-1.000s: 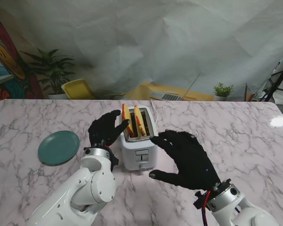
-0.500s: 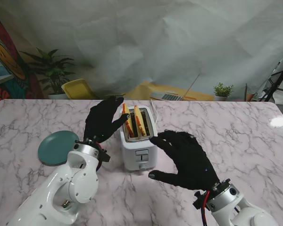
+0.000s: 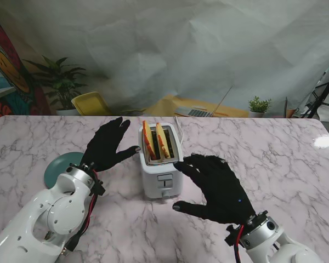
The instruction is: Toast the toast slices
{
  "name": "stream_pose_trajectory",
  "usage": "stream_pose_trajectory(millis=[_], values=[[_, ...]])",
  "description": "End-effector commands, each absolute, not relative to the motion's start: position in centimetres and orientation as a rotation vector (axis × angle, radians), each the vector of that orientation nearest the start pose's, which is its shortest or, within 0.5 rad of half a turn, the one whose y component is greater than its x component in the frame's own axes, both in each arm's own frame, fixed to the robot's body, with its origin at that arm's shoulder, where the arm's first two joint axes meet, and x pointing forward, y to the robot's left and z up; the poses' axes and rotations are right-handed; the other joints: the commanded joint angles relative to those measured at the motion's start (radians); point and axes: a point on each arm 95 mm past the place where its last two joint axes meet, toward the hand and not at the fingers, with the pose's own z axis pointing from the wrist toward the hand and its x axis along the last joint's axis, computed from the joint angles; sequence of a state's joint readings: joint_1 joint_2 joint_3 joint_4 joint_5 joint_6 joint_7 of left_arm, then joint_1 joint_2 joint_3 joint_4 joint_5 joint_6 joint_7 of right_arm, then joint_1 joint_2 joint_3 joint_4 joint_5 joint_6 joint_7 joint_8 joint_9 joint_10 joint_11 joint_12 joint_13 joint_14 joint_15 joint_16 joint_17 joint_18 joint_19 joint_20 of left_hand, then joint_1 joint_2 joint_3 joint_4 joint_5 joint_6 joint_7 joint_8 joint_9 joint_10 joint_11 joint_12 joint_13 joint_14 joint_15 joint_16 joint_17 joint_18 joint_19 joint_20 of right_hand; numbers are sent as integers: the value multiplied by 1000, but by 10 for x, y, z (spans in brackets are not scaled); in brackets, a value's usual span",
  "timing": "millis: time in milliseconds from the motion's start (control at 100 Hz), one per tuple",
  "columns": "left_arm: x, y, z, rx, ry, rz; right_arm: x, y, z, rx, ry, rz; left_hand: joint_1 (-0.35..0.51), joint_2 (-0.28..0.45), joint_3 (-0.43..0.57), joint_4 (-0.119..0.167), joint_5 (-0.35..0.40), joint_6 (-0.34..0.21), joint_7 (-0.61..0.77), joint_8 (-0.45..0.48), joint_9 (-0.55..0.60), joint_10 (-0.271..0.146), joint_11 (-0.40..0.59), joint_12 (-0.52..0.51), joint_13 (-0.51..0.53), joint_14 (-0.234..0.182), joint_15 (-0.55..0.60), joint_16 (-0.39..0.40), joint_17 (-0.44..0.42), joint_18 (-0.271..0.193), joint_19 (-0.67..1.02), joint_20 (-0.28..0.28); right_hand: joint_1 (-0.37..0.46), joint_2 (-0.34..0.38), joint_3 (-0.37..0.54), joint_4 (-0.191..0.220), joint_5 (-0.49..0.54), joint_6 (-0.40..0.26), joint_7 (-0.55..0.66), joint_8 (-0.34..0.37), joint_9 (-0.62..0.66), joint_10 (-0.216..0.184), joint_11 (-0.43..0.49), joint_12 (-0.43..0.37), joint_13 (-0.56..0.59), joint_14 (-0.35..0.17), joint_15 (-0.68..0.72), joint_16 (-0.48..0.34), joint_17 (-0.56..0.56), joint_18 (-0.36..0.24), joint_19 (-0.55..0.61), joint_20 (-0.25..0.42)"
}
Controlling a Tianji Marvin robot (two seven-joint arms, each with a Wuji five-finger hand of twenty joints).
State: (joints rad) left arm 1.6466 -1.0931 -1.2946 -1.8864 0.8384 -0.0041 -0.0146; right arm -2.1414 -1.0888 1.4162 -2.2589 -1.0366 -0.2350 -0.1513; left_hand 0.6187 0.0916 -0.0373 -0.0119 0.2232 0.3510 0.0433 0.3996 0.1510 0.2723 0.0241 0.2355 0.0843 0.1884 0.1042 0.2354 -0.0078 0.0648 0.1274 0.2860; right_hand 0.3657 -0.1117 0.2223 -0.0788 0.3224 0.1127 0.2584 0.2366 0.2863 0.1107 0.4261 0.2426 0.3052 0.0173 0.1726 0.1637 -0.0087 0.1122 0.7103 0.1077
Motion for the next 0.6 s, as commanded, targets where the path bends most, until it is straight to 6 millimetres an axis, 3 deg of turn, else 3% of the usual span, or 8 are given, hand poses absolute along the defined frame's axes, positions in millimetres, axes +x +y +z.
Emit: stream_pose_trajectory(millis=[0,180,260,400,450,590], values=[[380,-12,-253,-1239,1357,-1692,241,43,-219,940,1402,1941,-29,30,-6,-23,-32,36,-26,-14,-61,16,-33,-24,-39,9,-30,-11,-2,-35,-48,-15,26,34,-25,18,-5,19,12,-20,5,13,15,6,3,7,-49,-30,-9,-18,7,-17],[383,-6,-265,-1311,1433,-1641,240,43,-219,942,1404,1939,-29,27,-8,-23,-21,32,-24,-18,-63,14,-32,-27,-43,9,-31,-14,-12,-39,-62,-15,27,35,-25,18,-5,20,12,-20,5,13,16,6,3,8,-49,-30,-9,-18,8,-18],[384,-4,-269,-1340,1488,-1630,240,42,-220,943,1404,1937,-47,38,-10,-28,-37,24,-36,-34,-67,-1,-48,-81,-54,-6,-75,-48,-31,-48,-89,-25,27,35,-26,18,-4,20,13,-20,6,14,16,7,3,8,-49,-30,-10,-19,8,-18],[388,-1,-276,-1367,1569,-1635,239,42,-220,945,1404,1934,-61,48,-14,-38,-88,-40,-50,-61,-79,-45,-62,-185,-77,-36,-127,-116,-24,-67,-141,-110,28,36,-27,18,-3,20,13,-20,6,14,16,7,4,8,-49,-30,-10,-19,9,-19],[390,0,-277,-1363,1599,-1642,239,42,-221,947,1404,1933,-62,44,-14,-40,-89,-61,-56,-93,-77,-61,-64,-220,-75,-48,-130,-167,-19,-75,-143,-175,27,35,-28,17,-4,18,13,-20,6,12,16,7,5,8,-49,-30,-9,-19,9,-19],[395,0,-280,-1325,1650,-1663,238,42,-221,953,1405,1933,-45,24,-13,-41,-89,-99,-57,-123,-74,-115,-63,-223,-75,-85,-138,-211,-15,-104,-151,-225,29,37,-28,18,-3,20,13,-20,6,13,16,6,5,8,-49,-30,-10,-19,10,-20]])
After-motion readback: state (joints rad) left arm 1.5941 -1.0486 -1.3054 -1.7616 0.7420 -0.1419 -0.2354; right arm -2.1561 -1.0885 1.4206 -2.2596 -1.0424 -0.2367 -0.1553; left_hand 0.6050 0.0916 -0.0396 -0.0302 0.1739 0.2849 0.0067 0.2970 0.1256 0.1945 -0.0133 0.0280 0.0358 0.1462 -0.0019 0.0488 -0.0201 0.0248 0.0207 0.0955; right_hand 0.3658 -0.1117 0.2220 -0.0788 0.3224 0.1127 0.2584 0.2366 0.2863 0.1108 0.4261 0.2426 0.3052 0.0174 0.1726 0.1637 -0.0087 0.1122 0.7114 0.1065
